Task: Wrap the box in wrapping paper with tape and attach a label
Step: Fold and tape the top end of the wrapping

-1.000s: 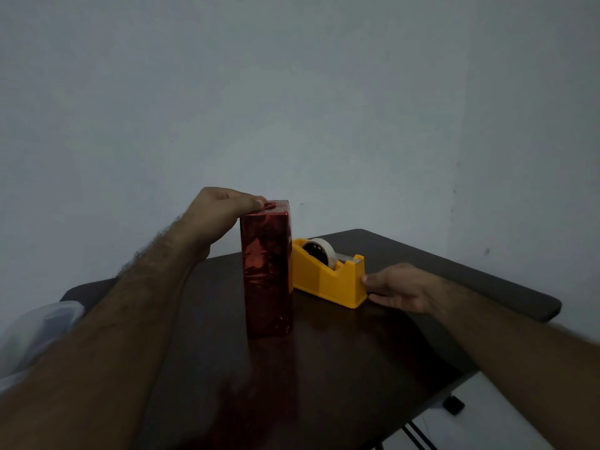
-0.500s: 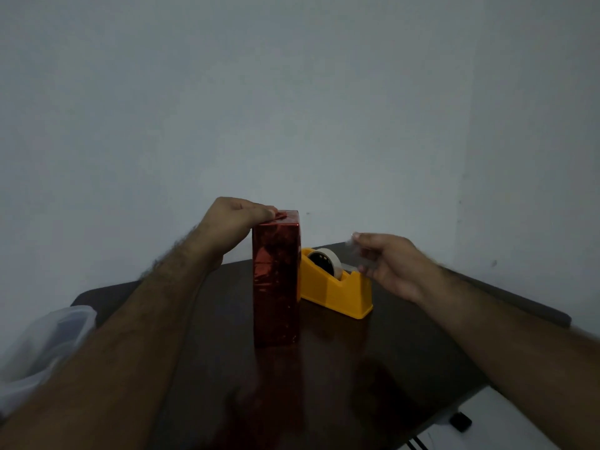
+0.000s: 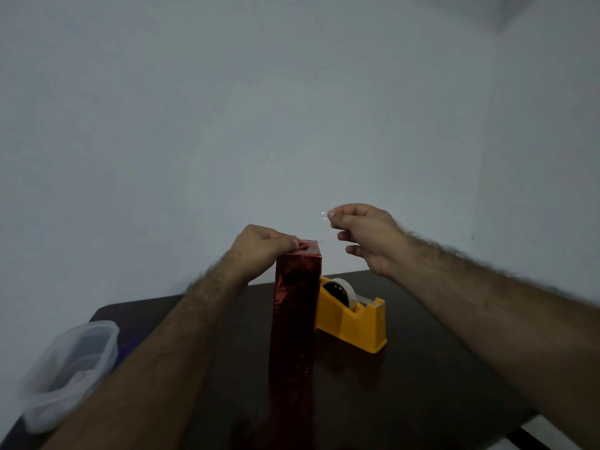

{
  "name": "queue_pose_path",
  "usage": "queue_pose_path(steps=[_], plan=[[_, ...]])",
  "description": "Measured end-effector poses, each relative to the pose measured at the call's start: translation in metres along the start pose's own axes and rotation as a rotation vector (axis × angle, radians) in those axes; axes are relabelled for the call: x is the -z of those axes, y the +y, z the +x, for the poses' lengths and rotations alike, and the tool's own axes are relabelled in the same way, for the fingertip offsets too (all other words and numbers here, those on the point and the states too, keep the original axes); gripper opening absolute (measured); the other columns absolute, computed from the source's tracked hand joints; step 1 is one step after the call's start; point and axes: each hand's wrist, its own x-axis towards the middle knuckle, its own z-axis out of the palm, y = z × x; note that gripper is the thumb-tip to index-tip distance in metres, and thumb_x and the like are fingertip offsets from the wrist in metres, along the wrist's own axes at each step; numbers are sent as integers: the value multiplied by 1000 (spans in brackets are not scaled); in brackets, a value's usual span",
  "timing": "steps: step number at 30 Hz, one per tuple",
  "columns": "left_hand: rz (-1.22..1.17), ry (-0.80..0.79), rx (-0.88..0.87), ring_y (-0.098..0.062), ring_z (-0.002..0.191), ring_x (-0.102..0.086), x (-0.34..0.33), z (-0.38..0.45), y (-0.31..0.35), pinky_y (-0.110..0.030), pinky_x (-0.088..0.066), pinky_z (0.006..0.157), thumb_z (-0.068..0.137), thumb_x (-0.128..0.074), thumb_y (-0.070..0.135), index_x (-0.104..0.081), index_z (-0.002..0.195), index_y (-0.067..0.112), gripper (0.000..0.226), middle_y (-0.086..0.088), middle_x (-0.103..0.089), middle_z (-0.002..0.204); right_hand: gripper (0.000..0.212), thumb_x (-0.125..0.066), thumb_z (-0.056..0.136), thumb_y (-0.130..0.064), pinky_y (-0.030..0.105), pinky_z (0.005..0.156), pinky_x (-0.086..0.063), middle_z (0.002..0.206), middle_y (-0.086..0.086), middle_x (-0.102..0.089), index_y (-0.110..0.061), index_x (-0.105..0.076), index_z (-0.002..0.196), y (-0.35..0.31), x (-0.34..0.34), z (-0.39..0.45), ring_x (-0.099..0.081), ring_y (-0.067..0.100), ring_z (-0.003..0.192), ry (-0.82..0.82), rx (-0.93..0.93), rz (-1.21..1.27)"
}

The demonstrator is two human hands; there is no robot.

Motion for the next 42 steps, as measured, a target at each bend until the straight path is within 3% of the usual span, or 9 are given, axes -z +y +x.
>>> queue_pose_path(steps=[7, 10, 13, 15, 18, 28, 34, 38, 42], plan=[[50, -15, -3, -2, 106, -71, 0, -3, 3, -35, -55, 103, 83, -78, 35, -86, 94, 21, 20, 18, -79, 103, 4, -74, 93, -17, 33, 66, -41, 93, -1, -74, -16, -77, 95, -8, -24, -5, -44, 16, 76, 13, -185, -105], [73, -21, 8, -4, 106, -72, 2, -6, 6, -40, -56, 103, 73, -75, 45, -86, 96, 26, 31, 18, -79, 103, 5, -72, 95, -13, 24, 51, -31, 88, 0, -71, -14, -76, 95, -11, -32, -7, -34, 11, 59, -19, -255, -160], [73, -29, 18, -5, 107, -72, 3, -8, 8, -42, -55, 104, 66, -72, 53, -86, 93, 32, 37, 19, -79, 103, 9, -68, 97, -3, 16, 34, -25, 82, -3, -67, -7, -72, 104, -16, -35, -11, -39, 3, 33, -25, -261, -166], [71, -30, 19, -4, 108, -71, 2, -8, 9, -42, -54, 105, 65, -72, 52, -86, 92, 32, 36, 20, -79, 103, 13, -67, 98, -1, 16, 41, -28, 77, -2, -64, -5, -69, 109, -19, -36, -16, -39, 0, 24, -25, -262, -171], [57, -30, 20, -3, 108, -71, 2, -8, 9, -42, -54, 106, 70, -72, 47, -86, 91, 28, 31, 20, -79, 104, 19, -67, 97, 2, 22, 53, -22, 71, 0, -61, -2, -70, 115, -20, -38, -20, -37, -1, 21, 0, -253, -168], [59, -18, 4, -3, 107, -71, 2, -4, 3, -41, -54, 105, 83, -76, 39, -85, 88, 23, 19, 20, -79, 105, 10, -66, 97, 5, 19, 46, -26, 78, 3, -63, -4, -65, 103, -20, -42, -18, -35, -1, 20, 30, -258, -84], [32, -24, 9, -2, 105, -71, 4, -5, 5, -37, -55, 104, 87, -77, 28, -85, 89, 19, 12, 17, -79, 104, 11, -66, 94, 4, 25, 56, -20, 81, 0, -68, -7, -66, 92, -22, -43, -13, -37, -2, 22, 65, -245, -56], [40, -23, 10, -3, 105, -71, 3, -4, 5, -39, -55, 103, 86, -76, 31, -86, 89, 23, 13, 19, -79, 102, 17, -63, 93, 7, 23, 53, -23, 83, 0, -67, -4, -69, 103, -23, -45, -17, -37, -1, 21, 31, -269, -83], [35, -9, -3, -2, 104, -72, 2, -5, 5, -37, -57, 101, 86, -77, 33, -86, 93, 23, 15, 18, -79, 102, 11, -69, 92, 8, 16, 34, -33, 79, 6, -64, -2, -65, 90, -21, -48, -18, -42, 1, 26, 24, -243, -162]])
